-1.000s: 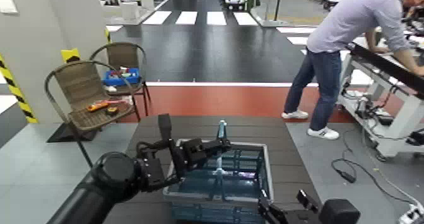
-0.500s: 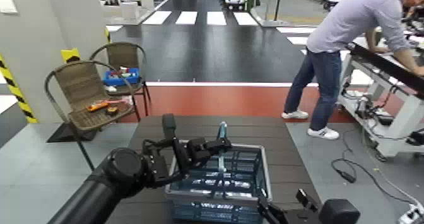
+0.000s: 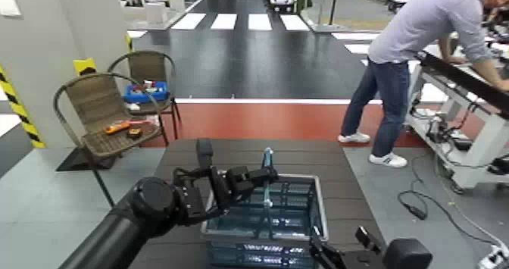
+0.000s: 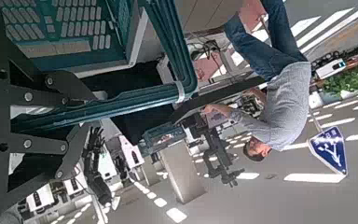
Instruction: Place the crate on the table.
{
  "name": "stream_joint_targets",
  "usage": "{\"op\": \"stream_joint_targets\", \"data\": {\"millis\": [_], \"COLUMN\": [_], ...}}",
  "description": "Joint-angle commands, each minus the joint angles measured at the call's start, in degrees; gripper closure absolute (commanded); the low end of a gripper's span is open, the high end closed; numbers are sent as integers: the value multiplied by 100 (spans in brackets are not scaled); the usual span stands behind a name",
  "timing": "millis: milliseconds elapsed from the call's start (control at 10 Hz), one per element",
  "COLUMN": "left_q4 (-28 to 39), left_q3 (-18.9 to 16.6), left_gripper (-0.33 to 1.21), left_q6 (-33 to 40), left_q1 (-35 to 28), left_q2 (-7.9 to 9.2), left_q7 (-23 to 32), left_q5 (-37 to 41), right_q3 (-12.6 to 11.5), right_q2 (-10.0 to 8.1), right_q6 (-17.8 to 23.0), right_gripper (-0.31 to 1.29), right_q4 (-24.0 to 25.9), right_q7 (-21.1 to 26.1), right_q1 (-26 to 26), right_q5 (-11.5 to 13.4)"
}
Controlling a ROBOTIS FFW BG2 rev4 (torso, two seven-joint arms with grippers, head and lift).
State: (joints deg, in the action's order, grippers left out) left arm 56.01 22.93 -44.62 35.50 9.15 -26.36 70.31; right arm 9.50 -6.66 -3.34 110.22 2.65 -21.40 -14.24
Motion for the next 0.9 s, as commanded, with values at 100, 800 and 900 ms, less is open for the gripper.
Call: {"op": "stream_joint_targets", "data": {"millis": [100,800,900], "left_q4": [-38,-55,-55], "left_q3": [1,-96,-140], "left_gripper": [112,23,15], "left_q6": [103,332,340], "left_q1": [1,-78,-96], "left_q2": [0,8,8], "left_q7": [0,-44,-44], "left_q5": [-17,-26,-35], "right_q3": [8,-18,-18], "right_q2": [-2,16,16], "right_q6": [0,9,9], "right_gripper": [15,15,15], "right_q4": [0,0,0], "right_q7": [-2,-10,-10], "right_q1": [5,-13,-13], "right_q5": [0,-53,-53]}}
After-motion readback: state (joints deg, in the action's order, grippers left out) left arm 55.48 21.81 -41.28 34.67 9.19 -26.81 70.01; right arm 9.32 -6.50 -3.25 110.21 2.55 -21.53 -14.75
